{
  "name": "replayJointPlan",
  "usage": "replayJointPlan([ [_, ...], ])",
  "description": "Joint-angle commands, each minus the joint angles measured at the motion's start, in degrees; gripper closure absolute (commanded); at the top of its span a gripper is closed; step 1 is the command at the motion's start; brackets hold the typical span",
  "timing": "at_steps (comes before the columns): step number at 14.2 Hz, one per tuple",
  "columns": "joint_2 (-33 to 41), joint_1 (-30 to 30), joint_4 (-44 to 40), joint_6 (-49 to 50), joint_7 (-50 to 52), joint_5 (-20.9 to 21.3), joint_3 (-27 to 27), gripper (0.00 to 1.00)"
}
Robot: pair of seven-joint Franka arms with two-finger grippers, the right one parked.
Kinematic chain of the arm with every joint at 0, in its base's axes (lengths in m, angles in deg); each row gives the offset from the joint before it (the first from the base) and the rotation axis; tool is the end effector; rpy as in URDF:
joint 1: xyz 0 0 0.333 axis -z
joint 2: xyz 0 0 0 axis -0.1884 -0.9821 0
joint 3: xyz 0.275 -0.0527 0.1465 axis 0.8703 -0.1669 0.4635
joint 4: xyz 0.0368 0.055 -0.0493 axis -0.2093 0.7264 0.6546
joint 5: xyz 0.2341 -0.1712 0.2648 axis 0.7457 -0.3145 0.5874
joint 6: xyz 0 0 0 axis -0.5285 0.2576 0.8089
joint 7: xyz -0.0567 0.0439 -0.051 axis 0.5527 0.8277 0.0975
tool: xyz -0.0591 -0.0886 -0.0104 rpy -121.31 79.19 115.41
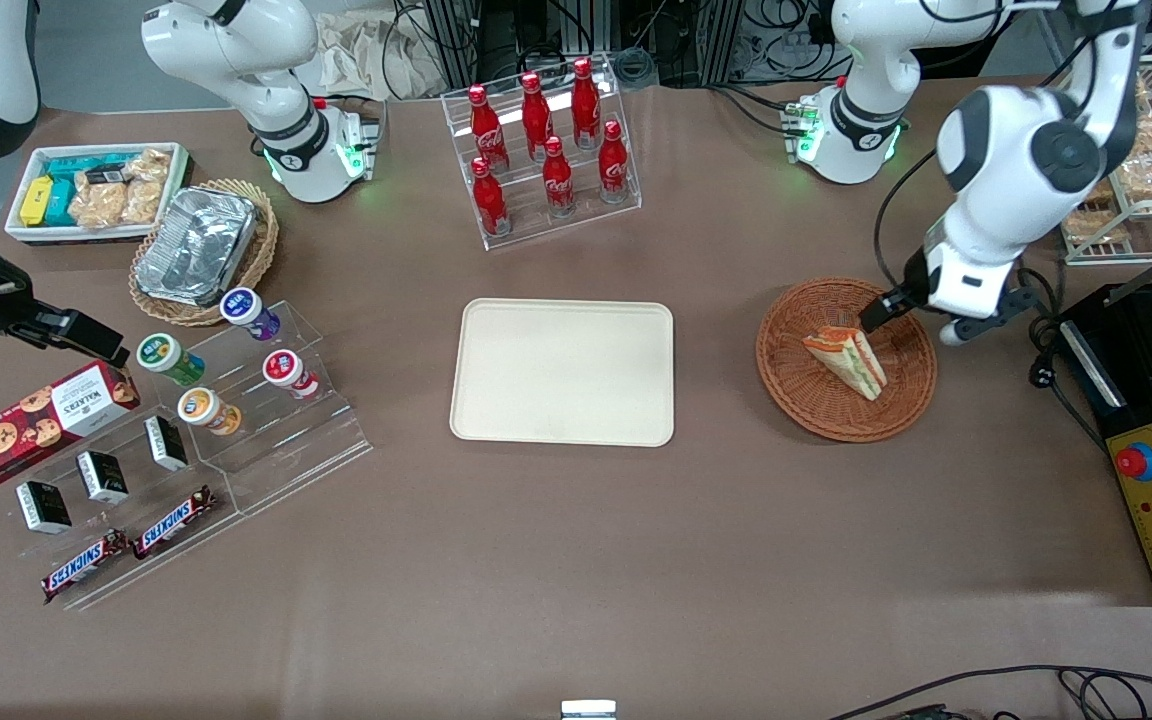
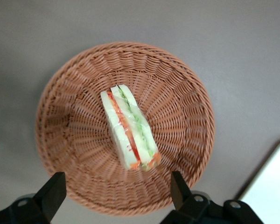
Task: Place sandwich from basket to tray
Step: 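Move the left gripper down over the sandwich in the wicker basket, then close the left gripper on the sandwich wedge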
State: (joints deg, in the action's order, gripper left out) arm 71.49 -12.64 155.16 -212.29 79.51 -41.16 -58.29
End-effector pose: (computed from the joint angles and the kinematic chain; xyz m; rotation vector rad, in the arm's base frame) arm 0.4541 -0.0724 0.3514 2.9699 0.8084 0.0014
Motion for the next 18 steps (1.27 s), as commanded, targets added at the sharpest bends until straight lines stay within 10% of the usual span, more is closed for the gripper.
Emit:
replayJointPlan([
  [1,-3.9,0.3,0.2,-4.2,5.5,-0.8,-0.6,0.01],
  [14,-12.5,2.2,1.6,-14.3,12.8,0.4,-1.7,0.02],
  [18,-13.2,2.1,1.8,-14.4,12.7,2.1,-1.6,0.28],
])
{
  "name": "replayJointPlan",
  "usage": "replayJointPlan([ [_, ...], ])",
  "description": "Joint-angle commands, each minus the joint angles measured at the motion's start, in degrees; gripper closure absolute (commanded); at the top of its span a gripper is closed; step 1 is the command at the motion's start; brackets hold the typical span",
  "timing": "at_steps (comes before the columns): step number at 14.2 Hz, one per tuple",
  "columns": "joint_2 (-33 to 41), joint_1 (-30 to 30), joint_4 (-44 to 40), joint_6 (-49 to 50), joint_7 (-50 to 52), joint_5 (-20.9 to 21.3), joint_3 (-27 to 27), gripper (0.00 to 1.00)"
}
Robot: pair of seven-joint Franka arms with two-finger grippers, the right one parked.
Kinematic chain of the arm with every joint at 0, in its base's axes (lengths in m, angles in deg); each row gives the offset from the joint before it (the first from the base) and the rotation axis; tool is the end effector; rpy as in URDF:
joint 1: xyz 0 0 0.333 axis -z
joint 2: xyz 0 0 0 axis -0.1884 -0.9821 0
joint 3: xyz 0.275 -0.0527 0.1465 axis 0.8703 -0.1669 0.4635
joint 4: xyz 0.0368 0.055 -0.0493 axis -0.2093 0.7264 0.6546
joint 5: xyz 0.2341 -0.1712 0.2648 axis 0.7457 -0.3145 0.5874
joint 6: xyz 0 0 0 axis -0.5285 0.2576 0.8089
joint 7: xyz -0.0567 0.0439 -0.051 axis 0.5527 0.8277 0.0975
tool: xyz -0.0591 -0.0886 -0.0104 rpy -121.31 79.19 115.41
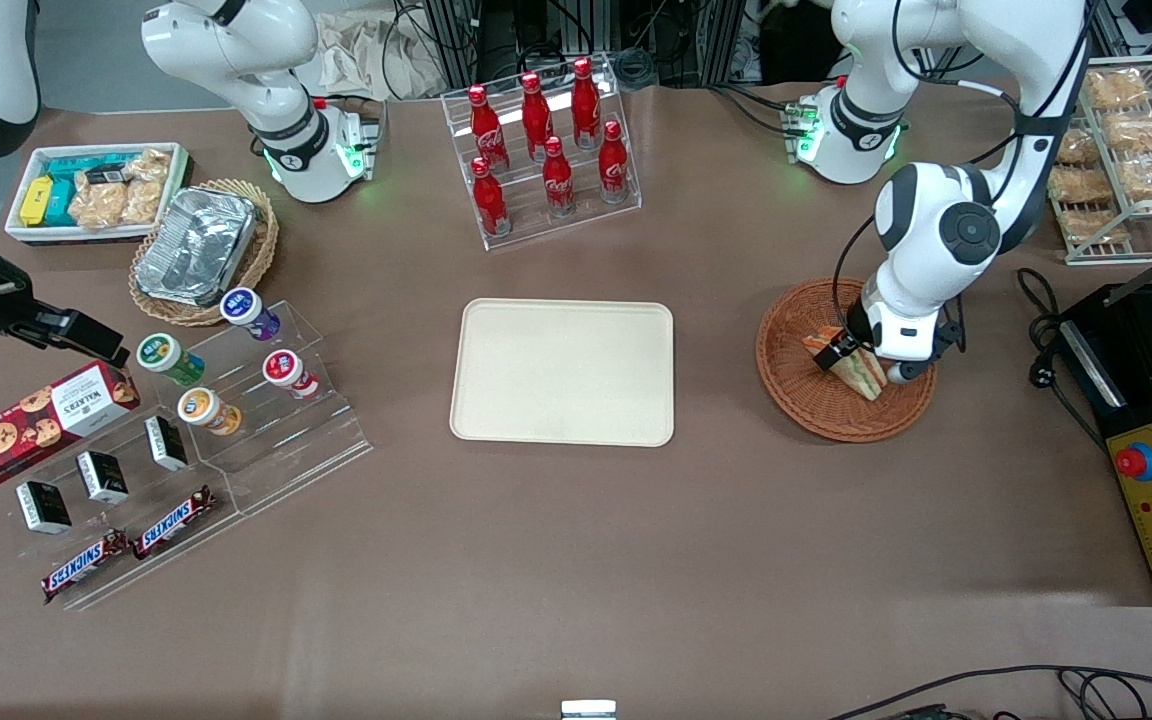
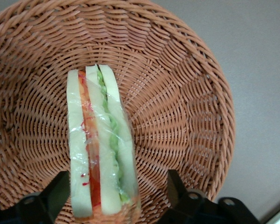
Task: Place sandwich from basket to tray
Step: 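Close the left gripper on the sandwich wedge, then lift the sandwich up out of the basket with the left gripper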
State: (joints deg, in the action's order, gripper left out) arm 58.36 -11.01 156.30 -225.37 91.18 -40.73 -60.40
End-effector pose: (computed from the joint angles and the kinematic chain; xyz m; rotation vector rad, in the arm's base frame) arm 0.4595 -0.1019 0.2589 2.8947 1.0249 -0.0502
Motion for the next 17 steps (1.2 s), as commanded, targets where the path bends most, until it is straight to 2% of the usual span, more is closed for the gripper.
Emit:
replayJointPlan([
  [1,-0.1,0.3,0.8,-1.4,1.0,3.0,0.6,0.37],
  [3,-0.1,0.1,0.8,-1.4,1.0,4.1,0.7,0.57],
  [5,0.4,0.1,0.7,-1.3,0.6,4.1,1.9,0.85],
  [6,1.2,0.2,0.4,-0.8,0.8,4.2,2.0,0.93],
  [8,4.4,-0.1,0.0,1.3,0.3,4.1,2.3,0.93],
  [10,6.8,-1.7,-2.1,7.7,-1.8,4.7,2.2,1.0],
  [12,8.9,-1.8,-6.0,15.0,-6.5,4.9,2.3,1.0],
  [17,9.0,-2.3,-28.0,42.0,-8.1,4.8,2.5,1.0],
])
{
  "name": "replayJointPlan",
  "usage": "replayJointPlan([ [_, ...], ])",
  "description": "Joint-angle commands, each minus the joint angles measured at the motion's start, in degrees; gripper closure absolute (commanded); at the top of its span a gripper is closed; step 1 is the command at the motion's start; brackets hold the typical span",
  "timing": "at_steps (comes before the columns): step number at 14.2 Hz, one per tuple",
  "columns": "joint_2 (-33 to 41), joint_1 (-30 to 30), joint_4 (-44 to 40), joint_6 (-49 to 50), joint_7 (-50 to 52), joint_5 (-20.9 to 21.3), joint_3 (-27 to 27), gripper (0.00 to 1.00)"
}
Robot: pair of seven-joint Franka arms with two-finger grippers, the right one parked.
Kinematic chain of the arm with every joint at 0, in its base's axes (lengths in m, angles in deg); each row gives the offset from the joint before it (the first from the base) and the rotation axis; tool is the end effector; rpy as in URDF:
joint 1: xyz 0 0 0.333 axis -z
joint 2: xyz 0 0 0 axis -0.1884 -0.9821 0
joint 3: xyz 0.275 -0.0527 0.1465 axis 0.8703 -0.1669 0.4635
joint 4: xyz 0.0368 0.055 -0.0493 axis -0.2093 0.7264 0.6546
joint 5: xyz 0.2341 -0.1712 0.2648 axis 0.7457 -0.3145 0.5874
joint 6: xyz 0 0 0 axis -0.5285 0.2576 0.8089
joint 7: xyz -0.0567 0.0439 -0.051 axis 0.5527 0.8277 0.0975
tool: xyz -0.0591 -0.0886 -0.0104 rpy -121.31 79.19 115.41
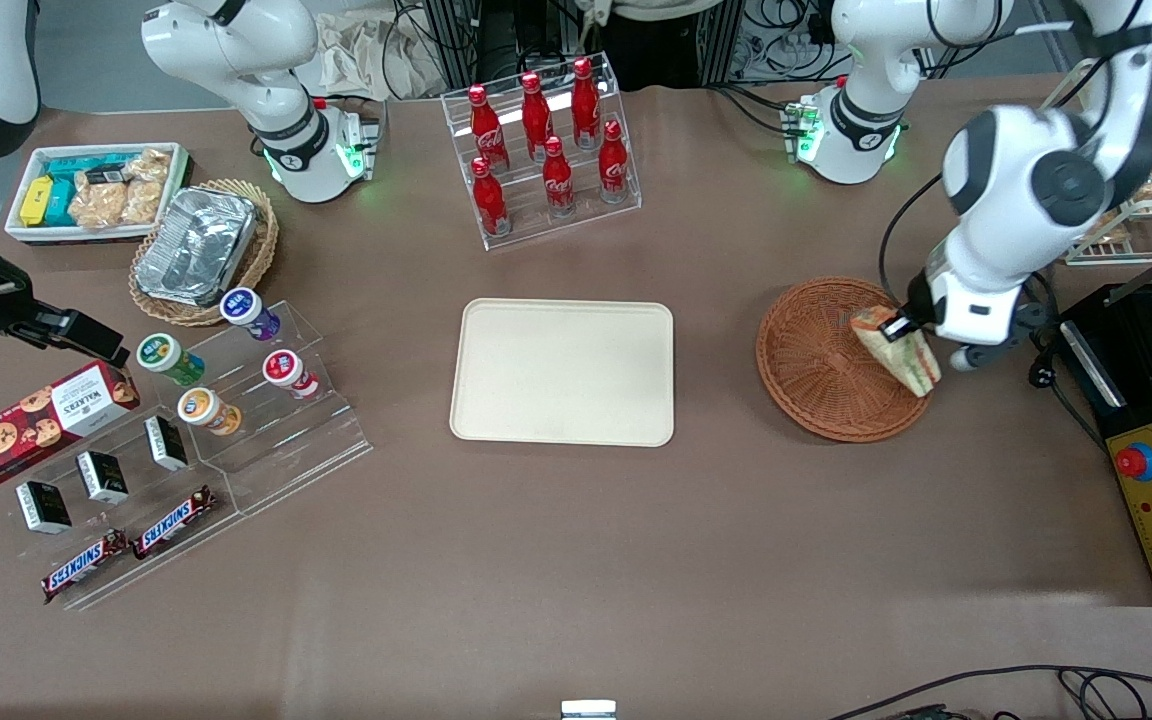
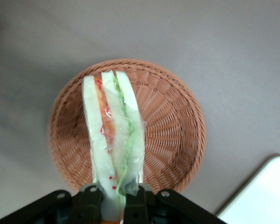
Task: Place sandwich from basket to tray
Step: 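Lift the sandwich up out of the basket with the left gripper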
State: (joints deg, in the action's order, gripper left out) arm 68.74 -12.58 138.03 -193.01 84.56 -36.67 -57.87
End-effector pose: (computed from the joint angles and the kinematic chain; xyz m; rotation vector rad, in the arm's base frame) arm 0.4993 -0.0789 0.4326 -3.0101 -0.8674 0.0999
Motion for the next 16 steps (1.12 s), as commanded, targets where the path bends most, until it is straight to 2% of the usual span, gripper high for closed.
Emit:
replayJointPlan([
  [1,-1.3,-0.9,-13.3,13.1,-1.8,0.8,0.6,1.0],
  [5,-1.2,-0.9,-21.9,22.7,-7.7,0.8,0.8,1.0],
  [12,-0.5,-0.7,-22.5,23.5,-10.5,0.8,0.6,1.0],
  [16,-0.9,2.1,-22.5,23.4,-10.4,0.5,-0.1,1.0],
])
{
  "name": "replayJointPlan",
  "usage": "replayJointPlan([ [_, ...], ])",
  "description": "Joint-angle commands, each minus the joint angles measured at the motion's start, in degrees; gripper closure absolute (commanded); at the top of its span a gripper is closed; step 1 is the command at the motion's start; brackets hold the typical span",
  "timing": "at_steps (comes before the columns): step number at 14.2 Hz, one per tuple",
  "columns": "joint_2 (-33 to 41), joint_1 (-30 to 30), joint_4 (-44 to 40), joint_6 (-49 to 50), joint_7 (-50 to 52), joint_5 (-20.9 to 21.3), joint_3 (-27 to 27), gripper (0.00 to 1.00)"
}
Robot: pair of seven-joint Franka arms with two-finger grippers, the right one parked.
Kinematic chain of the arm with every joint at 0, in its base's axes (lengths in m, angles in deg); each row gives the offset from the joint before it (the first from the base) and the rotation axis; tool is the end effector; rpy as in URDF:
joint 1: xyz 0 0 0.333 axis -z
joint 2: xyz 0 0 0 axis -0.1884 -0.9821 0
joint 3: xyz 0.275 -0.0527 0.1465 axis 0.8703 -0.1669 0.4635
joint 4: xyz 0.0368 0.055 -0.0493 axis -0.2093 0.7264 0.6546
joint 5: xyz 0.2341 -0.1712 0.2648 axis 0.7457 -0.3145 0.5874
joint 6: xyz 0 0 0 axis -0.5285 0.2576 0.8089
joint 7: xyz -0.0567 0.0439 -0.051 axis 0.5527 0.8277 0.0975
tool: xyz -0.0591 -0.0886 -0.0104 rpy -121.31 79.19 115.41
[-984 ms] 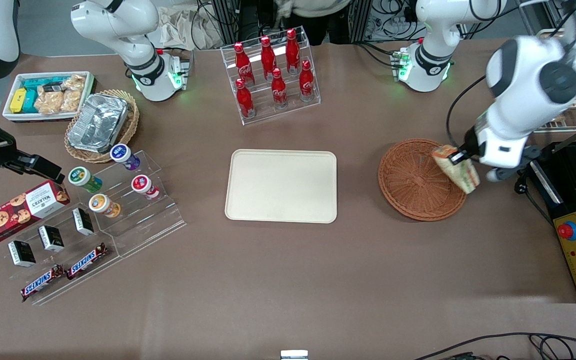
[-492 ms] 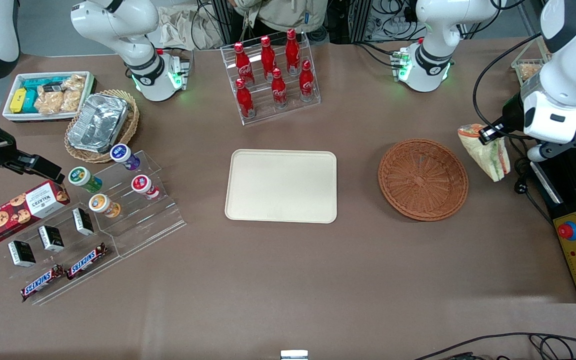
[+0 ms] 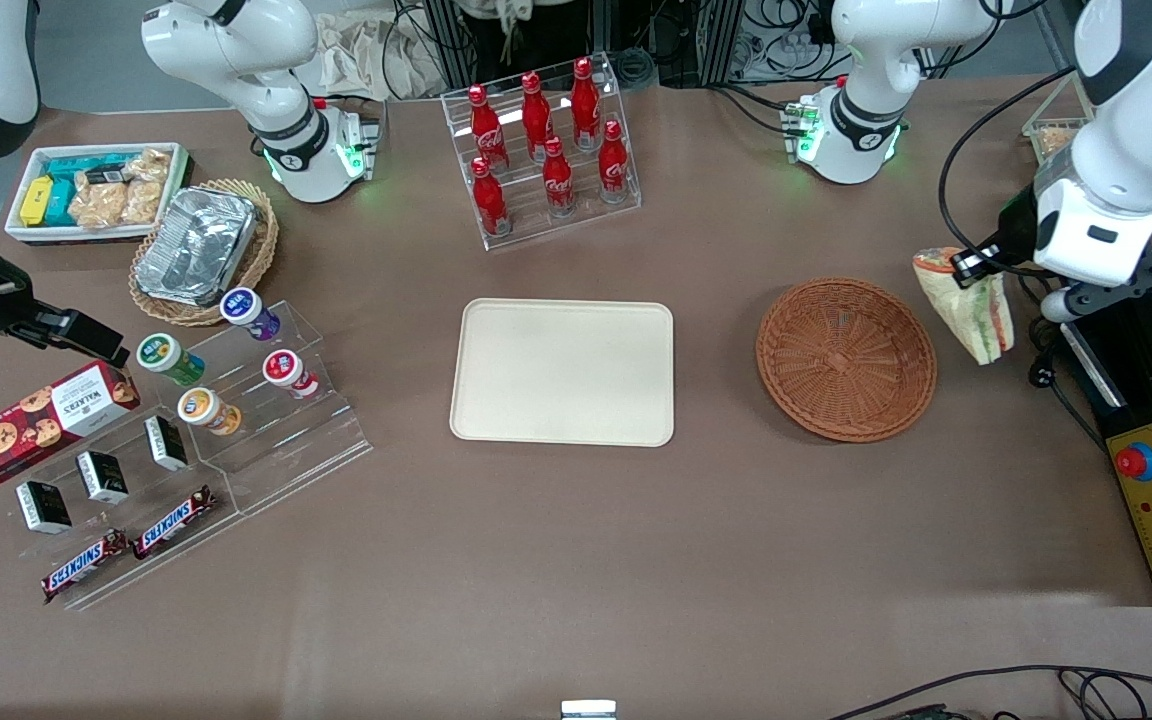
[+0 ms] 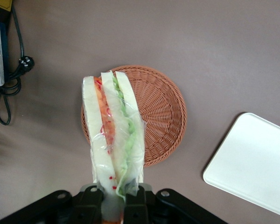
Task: Place sandwich from basket to tray
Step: 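Carry the sandwich over to the cream tray with the left gripper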
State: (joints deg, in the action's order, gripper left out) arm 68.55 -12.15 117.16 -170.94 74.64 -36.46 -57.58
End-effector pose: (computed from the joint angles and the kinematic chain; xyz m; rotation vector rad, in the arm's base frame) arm 0.5117 -0.0861 0.5707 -3.0772 -0.5756 0.1374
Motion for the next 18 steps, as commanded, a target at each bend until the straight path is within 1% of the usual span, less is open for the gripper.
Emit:
replayJointPlan([
  [1,-1.0,3.3,-1.6,1.3,-0.1,0.1,-0.4,1.0],
  [3,-1.1,8.0,-1.6,1.0,0.4,0.3,-0.3,1.0],
  [5,-1.4,11.5,-1.6,0.2,-0.3,0.3,-0.4,1.0],
  [7,-3.4,14.8,-1.4,-3.4,0.1,-1.7,-0.4,1.0],
  [9,-6.6,18.3,-1.1,-8.7,-0.1,-4.0,-0.4,1.0],
  [10,-8.8,20.3,-1.0,-11.2,-0.1,-4.2,-0.4,1.0],
  [12,-13.2,24.2,-0.9,-16.8,-0.2,-3.5,-0.3,1.0],
  [16,-21.5,28.6,-0.8,-26.5,-2.7,-1.5,-0.3,1.0],
  [18,-25.7,30.3,-0.6,-31.2,-3.3,-1.3,-0.2,1.0],
])
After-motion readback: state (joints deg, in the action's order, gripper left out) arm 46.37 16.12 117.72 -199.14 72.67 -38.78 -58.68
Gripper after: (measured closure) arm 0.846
